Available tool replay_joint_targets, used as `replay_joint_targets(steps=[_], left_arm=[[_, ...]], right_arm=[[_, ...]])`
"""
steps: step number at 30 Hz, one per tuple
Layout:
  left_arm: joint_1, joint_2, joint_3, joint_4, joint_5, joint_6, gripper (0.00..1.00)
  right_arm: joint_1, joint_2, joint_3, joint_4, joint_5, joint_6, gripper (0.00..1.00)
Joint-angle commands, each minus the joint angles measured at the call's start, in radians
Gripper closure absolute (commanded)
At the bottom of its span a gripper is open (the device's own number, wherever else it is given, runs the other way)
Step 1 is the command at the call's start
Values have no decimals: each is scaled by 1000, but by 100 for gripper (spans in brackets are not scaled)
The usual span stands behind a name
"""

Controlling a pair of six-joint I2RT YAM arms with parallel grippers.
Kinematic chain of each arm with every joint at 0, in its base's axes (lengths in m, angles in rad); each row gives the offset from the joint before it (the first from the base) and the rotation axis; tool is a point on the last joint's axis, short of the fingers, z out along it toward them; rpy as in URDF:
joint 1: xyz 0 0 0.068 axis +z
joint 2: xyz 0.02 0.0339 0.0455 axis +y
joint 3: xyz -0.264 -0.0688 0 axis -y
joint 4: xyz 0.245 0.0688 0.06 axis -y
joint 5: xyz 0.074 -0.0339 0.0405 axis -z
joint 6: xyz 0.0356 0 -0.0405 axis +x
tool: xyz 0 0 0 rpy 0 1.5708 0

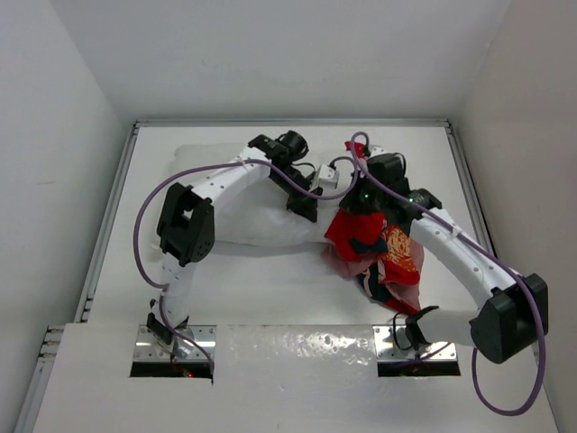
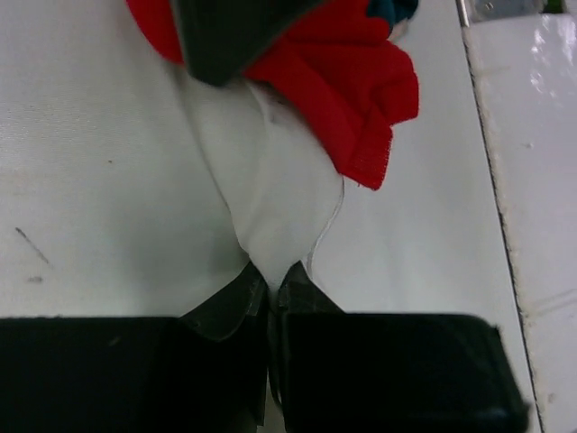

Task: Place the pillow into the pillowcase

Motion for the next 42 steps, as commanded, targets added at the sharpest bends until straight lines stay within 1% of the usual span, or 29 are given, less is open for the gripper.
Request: replay_joint_targets(steps=[1,2,3,4,5,6,7,9,11,12,14,15,16,17,18,19,20,21,22,23,24,25,30,33,35,41,42], left_arm=[[-28,-25,-97,-83,80,73,100],[-28,-19,-134,-72,88,71,100],[-28,-17,-147,-72,84,72,100],[-26,-17,-154,-75,79,83,100],[-26,-17,-159,-106,62,97,100],[-22,-19,-159,-124,57,115,100],[-17,-23,-159,-155,59,143,100],[1,-28,-164,-178,67,164,100],[6,-34,-174,-190,74,177,100],[6,-34,-182,-189,74,178,100],[6,-34,-207,-157,82,155,100],[4,-34,-223,-138,82,116,100],[4,-34,-231,-103,83,97,100],[3,-34,-236,-89,82,85,100],[3,-35,-237,-77,87,62,100],[3,-37,-237,-63,88,45,100],[3,-41,-236,-39,94,33,100],[3,-43,-234,-28,99,8,100],[3,-45,-230,-17,97,-6,100],[3,-45,-227,1,93,-26,100],[3,-45,-225,6,91,-32,100],[3,-45,-222,12,84,-38,100],[3,-32,-217,14,80,-52,100],[3,-28,-216,17,80,-59,100],[3,-25,-211,20,76,-64,100],[3,-20,-196,17,74,-70,100],[3,-19,-191,17,73,-72,100]], right_arm=[[55,-10,-36,82,7,70,100],[55,-13,-66,109,-77,90,100],[55,-10,-70,97,-110,101,100],[50,-4,-62,20,-127,92,94],[44,12,-24,-34,-117,60,73],[23,13,-4,-86,-98,46,46],[7,-3,22,-144,-87,32,1],[-63,-38,41,-165,-61,10,1],[-106,-82,82,-179,-22,-2,1],[-129,-89,99,-183,24,-31,1],[-141,-73,150,-183,55,-92,1],[-149,-58,168,-171,60,-111,1],[-152,-40,209,-164,60,-131,7],[-157,-18,231,-157,65,-169,18],[-166,29,251,-153,80,-178,34],[-177,54,281,-128,104,-186,54],[-190,80,295,-113,100,-198,85],[-206,133,308,-98,89,-212,85],[-209,163,341,-78,66,-233,80],[-207,222,361,-84,46,-293,71],[-209,223,381,-84,25,-315,68],[-209,274,412,-97,17,-332,66],[-209,359,461,-88,-60,-386,61],[-209,399,484,-85,-89,-384,61],[-209,419,493,-88,-100,-375,63],[-209,444,438,-79,-126,-355,64],[-209,453,441,-88,-126,-355,66]])
